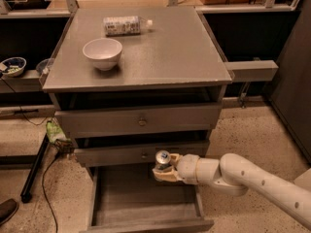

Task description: Place redbull can into bottom drawer

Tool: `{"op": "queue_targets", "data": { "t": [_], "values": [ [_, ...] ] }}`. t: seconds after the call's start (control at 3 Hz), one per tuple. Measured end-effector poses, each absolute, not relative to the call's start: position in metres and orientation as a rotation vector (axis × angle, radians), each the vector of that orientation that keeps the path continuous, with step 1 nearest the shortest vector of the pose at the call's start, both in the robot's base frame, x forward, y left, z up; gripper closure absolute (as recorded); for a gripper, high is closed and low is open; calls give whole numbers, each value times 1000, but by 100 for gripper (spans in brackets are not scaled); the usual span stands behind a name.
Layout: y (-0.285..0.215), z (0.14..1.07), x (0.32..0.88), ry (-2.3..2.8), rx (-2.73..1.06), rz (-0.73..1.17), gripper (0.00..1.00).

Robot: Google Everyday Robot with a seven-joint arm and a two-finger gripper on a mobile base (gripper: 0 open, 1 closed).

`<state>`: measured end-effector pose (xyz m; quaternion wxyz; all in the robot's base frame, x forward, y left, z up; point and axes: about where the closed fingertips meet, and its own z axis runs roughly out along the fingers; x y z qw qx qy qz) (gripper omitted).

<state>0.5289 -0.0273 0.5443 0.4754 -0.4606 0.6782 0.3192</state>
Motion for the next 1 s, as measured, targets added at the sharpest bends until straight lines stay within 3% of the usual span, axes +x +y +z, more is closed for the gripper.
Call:
{"op": "queue_targets", "data": {
  "t": [0.33, 1.0],
  "values": [
    [-15, 519, 559, 1656, -1118, 733, 100],
    [-5, 478, 546, 1725, -1134, 719, 100]
  ]
}}
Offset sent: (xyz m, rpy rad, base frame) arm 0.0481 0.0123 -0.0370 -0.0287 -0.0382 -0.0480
